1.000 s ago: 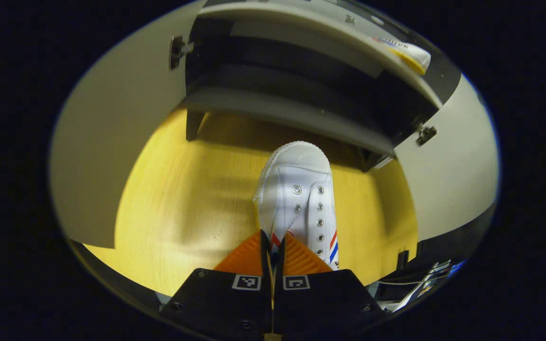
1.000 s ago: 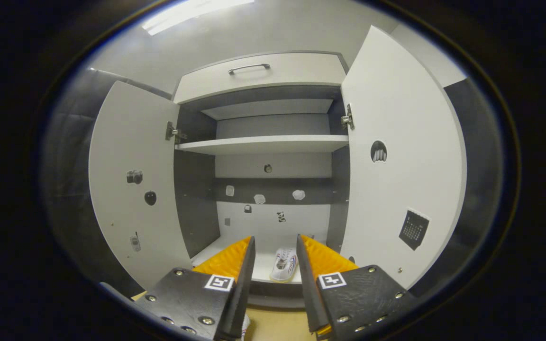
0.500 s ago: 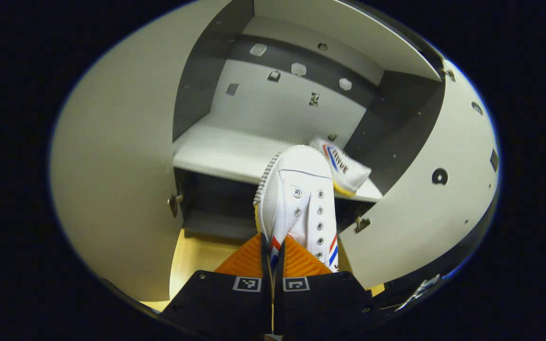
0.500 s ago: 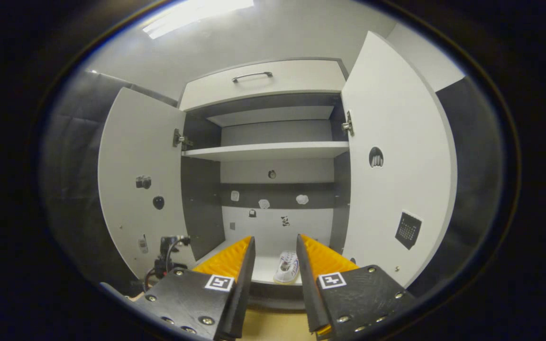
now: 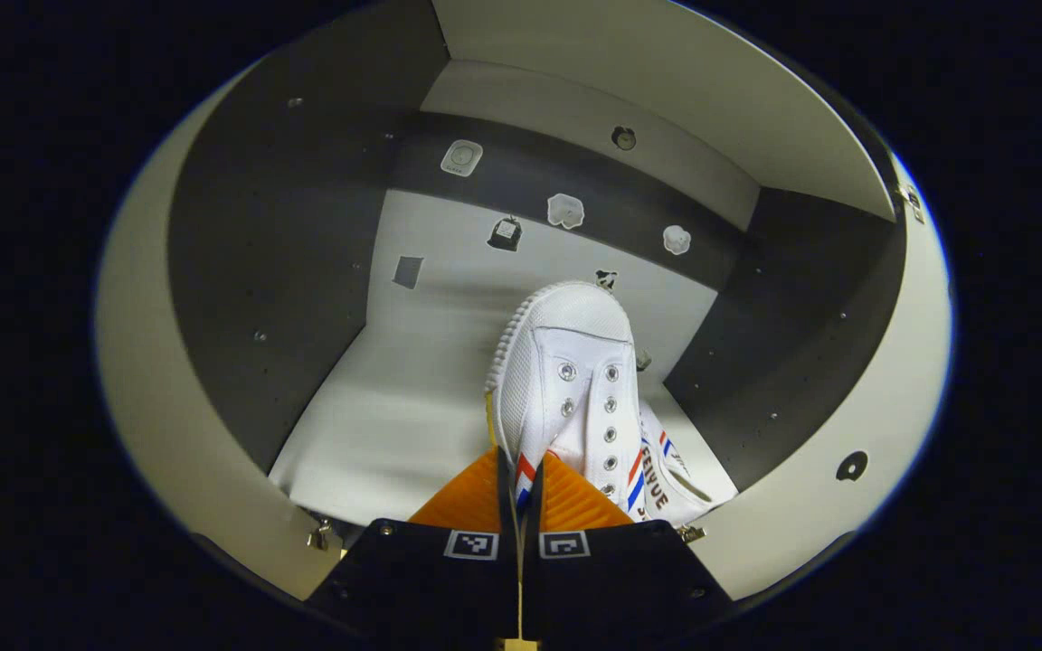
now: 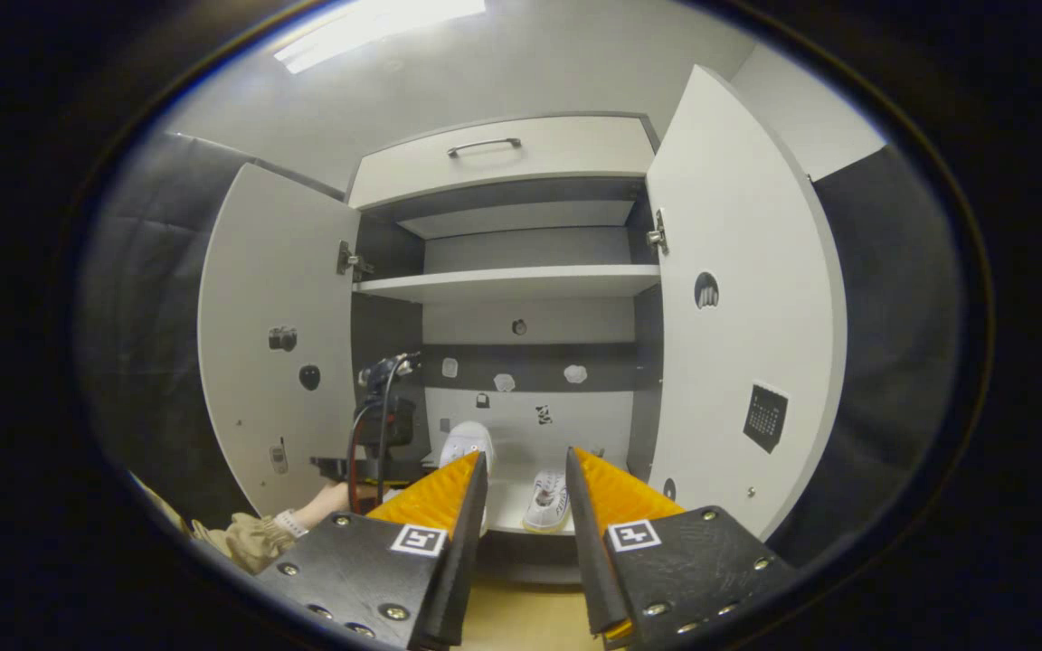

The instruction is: Grab one shoe with the right hand and put it into the shoe cabinet, grab the other shoe with the left hand and put it into the shoe cabinet; then close the right door with the right hand and the left door with the left hand.

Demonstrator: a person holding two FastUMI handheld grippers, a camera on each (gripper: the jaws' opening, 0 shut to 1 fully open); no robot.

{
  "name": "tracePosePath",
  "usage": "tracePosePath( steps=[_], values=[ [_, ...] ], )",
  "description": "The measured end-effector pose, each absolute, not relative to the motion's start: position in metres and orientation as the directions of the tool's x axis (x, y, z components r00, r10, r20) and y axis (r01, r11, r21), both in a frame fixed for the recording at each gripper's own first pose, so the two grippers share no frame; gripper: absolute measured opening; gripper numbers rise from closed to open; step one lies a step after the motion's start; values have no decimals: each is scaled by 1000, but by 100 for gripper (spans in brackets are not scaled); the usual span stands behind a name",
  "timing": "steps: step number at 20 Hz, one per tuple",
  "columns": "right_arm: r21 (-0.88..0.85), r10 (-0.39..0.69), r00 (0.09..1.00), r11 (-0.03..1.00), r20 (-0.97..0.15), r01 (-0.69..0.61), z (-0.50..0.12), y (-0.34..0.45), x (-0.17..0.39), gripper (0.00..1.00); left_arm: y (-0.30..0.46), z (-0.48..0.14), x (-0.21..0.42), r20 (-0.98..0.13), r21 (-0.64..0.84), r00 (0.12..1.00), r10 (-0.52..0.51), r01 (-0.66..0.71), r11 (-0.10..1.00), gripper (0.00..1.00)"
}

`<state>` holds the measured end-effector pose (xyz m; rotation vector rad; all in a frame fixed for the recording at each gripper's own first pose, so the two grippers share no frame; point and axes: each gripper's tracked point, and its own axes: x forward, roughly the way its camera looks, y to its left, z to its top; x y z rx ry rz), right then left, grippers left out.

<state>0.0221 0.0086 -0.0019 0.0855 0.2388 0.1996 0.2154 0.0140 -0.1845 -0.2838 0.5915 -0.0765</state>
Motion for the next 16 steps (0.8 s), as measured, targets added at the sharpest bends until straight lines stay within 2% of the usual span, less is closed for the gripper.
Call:
tracePosePath(
  steps=[1,3,4,6,7,10,11,12,13,14,15,16],
  values=[
    [107,202,952,978,-229,-181,-4,8,21,51,15,-186,225,-545,-282,825,-149,-13,959,2],
    [106,191,952,980,-238,-170,-7,5,21,51,15,-193,235,-567,-276,810,-149,-16,961,2],
    [105,186,952,981,-242,-165,-9,3,20,46,15,-197,238,-581,-284,800,-153,-23,959,2],
    [108,178,953,982,-246,-156,-11,2,19,46,13,-204,243,-602,-289,782,-162,-25,957,2],
    [114,180,951,981,-250,-156,-12,2,19,51,14,-209,245,-615,-286,772,-164,-24,958,2],
    [124,180,950,980,-255,-152,-16,4,19,51,14,-225,251,-655,-268,739,-159,-30,963,2],
    [122,178,950,981,-256,-151,-17,4,20,46,14,-230,252,-667,-255,730,-154,-30,966,2],
    [119,176,950,982,-257,-150,-17,4,20,46,14,-235,253,-675,-243,722,-149,-28,970,2],
    [116,173,951,982,-258,-148,-18,3,19,51,13,-239,256,-680,-233,718,-146,-24,972,0],
    [115,170,951,983,-257,-144,-17,1,19,51,12,-242,257,-686,-223,713,-144,-18,975,2],
    [116,165,952,983,-258,-139,-18,0,19,46,13,-244,257,-692,-212,708,-140,-14,977,2],
    [118,162,952,984,-258,-136,-18,0,18,51,13,-247,257,-699,-200,703,-135,-11,980,2]
  ],
)
